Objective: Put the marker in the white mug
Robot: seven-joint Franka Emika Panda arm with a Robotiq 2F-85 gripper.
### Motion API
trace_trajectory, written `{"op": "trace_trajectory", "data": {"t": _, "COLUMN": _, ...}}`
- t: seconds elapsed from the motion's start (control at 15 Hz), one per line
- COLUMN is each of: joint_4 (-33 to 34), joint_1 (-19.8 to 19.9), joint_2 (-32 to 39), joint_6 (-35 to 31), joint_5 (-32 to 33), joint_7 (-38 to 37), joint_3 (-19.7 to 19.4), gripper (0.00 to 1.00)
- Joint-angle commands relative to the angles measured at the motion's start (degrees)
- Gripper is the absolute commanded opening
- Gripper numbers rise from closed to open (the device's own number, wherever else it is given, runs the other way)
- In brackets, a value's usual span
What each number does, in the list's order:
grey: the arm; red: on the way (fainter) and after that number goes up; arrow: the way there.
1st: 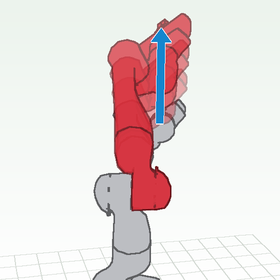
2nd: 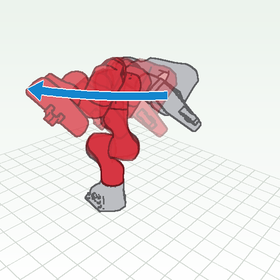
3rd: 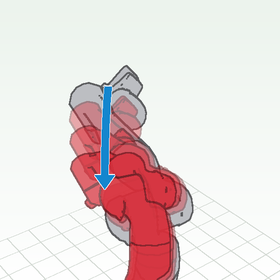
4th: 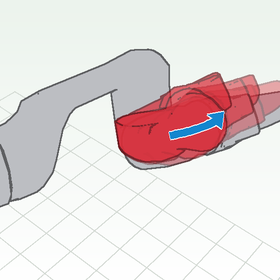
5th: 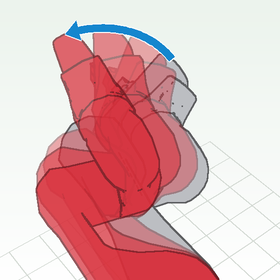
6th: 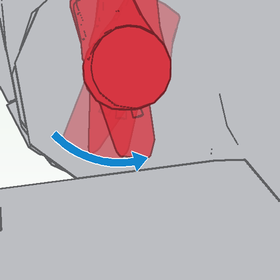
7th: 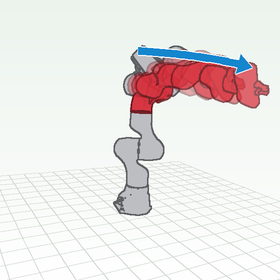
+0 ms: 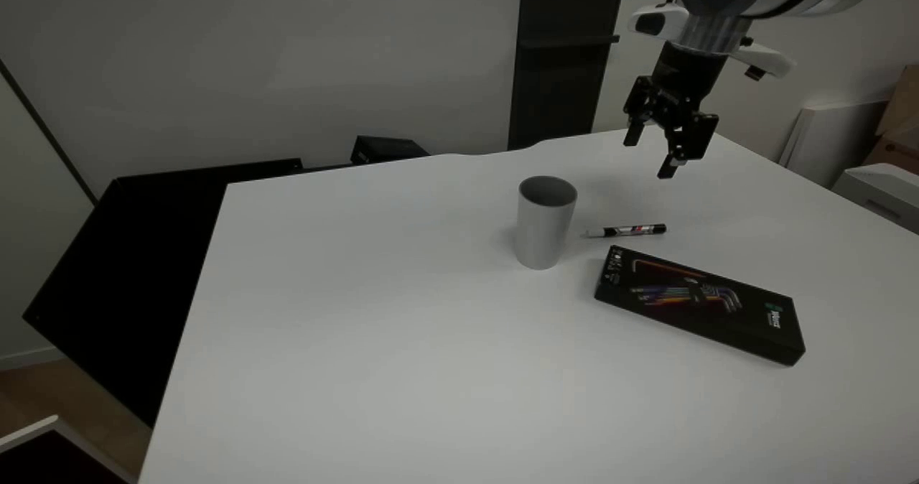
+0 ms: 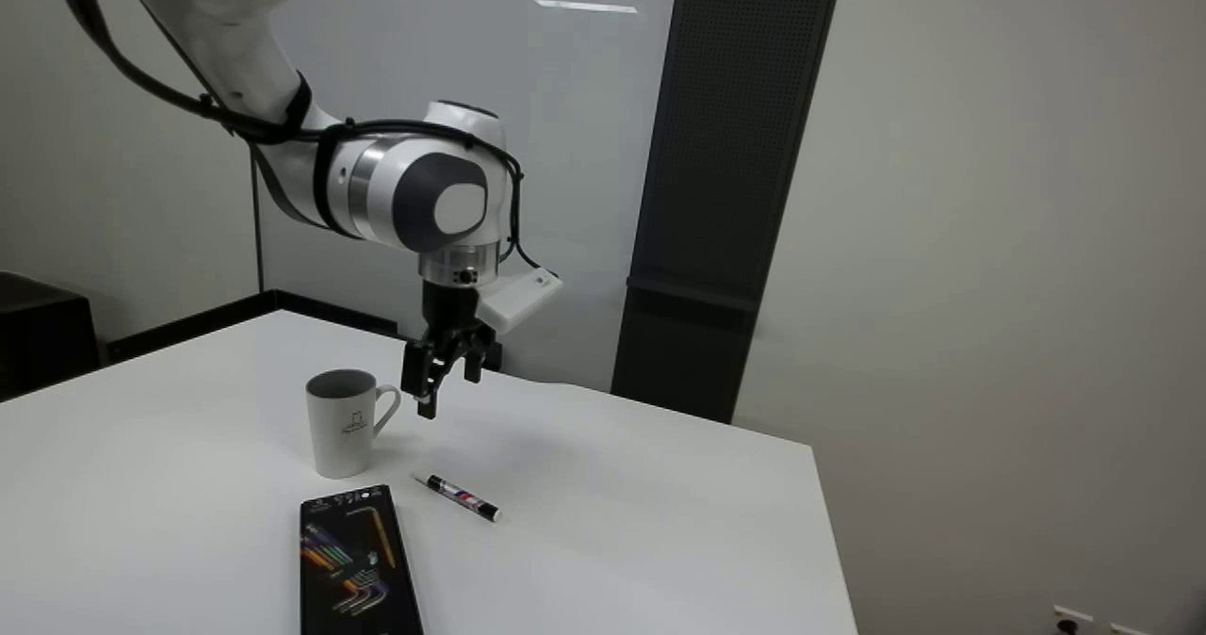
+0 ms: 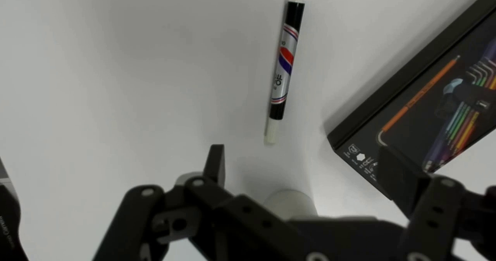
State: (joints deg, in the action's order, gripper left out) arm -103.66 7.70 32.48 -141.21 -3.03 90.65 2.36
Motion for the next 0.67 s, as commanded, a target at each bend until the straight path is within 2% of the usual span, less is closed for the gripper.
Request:
{"op": "trace_trajectory", "data": {"t": 0.0, "joint_4": 1.5, "joint_1": 0.7, "joint_2": 2.8, "joint_6": -0.8, "joint_5": 1.8, "joint_7": -0.8, "joint_3": 0.6, "gripper": 1.00}}
{"op": "trace_trajectory", "data": {"t": 0.33, "joint_4": 2.8, "joint_1": 0.6, "joint_2": 5.8, "joint_6": -4.5, "joint_5": 4.0, "joint_7": -1.3, "joint_3": 0.4, "gripper": 1.00}}
{"op": "trace_trajectory", "data": {"t": 0.4, "joint_4": 3.2, "joint_1": 0.2, "joint_2": 6.3, "joint_6": -4.3, "joint_5": 4.1, "joint_7": -3.0, "joint_3": -0.1, "gripper": 1.00}}
{"op": "trace_trajectory", "data": {"t": 0.47, "joint_4": 1.0, "joint_1": 1.0, "joint_2": 4.7, "joint_6": -4.1, "joint_5": 3.8, "joint_7": -1.1, "joint_3": 1.1, "gripper": 1.00}}
{"op": "trace_trajectory", "data": {"t": 0.6, "joint_4": 1.6, "joint_1": 1.0, "joint_2": 5.4, "joint_6": -4.1, "joint_5": 4.0, "joint_7": -1.5, "joint_3": 1.0, "gripper": 1.00}}
